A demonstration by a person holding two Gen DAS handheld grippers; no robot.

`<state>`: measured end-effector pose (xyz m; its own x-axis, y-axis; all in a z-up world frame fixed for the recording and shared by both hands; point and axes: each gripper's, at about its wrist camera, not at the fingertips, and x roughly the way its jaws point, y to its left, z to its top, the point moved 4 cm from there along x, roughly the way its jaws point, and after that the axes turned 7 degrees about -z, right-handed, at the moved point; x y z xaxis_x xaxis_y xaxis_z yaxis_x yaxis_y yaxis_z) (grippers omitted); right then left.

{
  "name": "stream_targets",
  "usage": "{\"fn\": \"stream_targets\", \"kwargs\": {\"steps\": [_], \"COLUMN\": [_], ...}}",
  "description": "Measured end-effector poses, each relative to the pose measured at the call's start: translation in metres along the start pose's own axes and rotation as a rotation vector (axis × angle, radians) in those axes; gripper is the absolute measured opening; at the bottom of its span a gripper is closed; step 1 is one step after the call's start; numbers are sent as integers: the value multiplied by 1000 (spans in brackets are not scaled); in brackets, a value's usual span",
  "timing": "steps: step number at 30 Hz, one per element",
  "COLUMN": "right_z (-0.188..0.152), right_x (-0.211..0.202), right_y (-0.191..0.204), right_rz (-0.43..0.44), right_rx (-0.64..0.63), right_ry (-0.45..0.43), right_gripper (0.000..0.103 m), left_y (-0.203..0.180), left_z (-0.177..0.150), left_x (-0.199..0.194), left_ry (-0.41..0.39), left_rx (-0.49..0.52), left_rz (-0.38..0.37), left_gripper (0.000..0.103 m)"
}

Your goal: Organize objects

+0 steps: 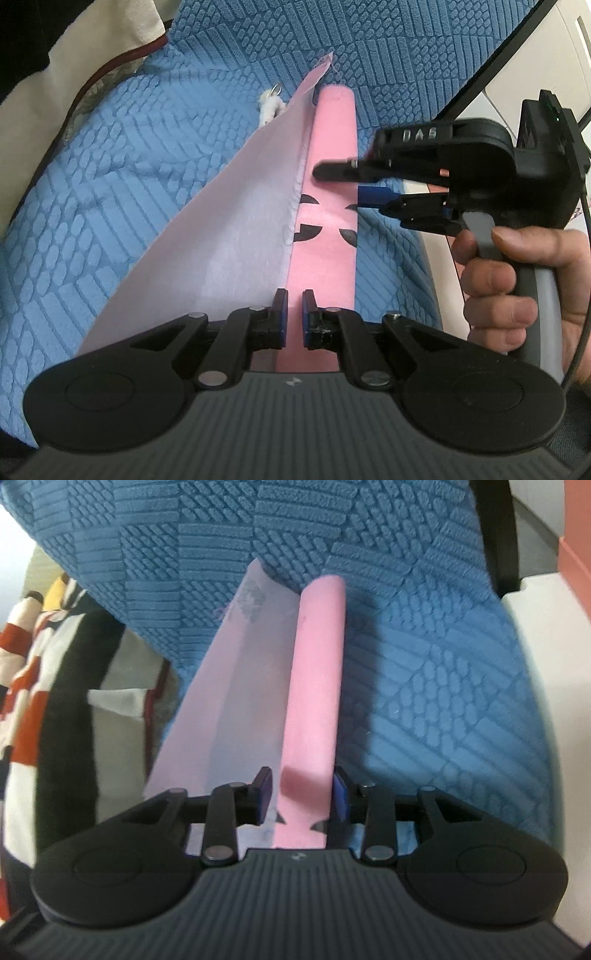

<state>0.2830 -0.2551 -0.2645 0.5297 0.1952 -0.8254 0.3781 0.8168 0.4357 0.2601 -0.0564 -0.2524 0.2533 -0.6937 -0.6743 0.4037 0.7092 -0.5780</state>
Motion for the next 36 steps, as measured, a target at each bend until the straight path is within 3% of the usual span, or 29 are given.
{"fn": "stream_targets", "kwargs": {"steps": [1, 3, 9, 14, 19, 23, 30, 36], "right_z": [-2, -5, -7, -11, -12, -17, -23, -21], "right_x": [0, -3, -10, -15, -13, -23, -40, -46], "right_y": [1, 2, 8, 8, 13, 4, -5, -16], "right_rz": [-2, -18, -32, -41, -60, -61, -42, -28], "right_rx": [-6, -24, -61, -89, -124, -138, -150, -101], "right_ry": [6, 1, -20, -21, -21, -22, -33, -31], "right_gripper": [14, 8, 7, 7, 7, 7, 7, 10], "left_y": [0, -2, -11, -15, -31, -46, -73, -70], "left_z": [0, 1, 0, -3, -11, -22, -43, -44], "left_x": [-1, -3, -6, -7, -5, 4, 12, 11], "left_ry": [-6, -20, -45, -54, -47, -18, -36, -48], "left_rx": [-4, 2, 20, 3, 74, 135, 298, 286], "left_rz": [-1, -8, -51, -88, -112, -92, 63, 66], "left_gripper": [9, 9, 11, 38, 42, 42, 41, 21]}}
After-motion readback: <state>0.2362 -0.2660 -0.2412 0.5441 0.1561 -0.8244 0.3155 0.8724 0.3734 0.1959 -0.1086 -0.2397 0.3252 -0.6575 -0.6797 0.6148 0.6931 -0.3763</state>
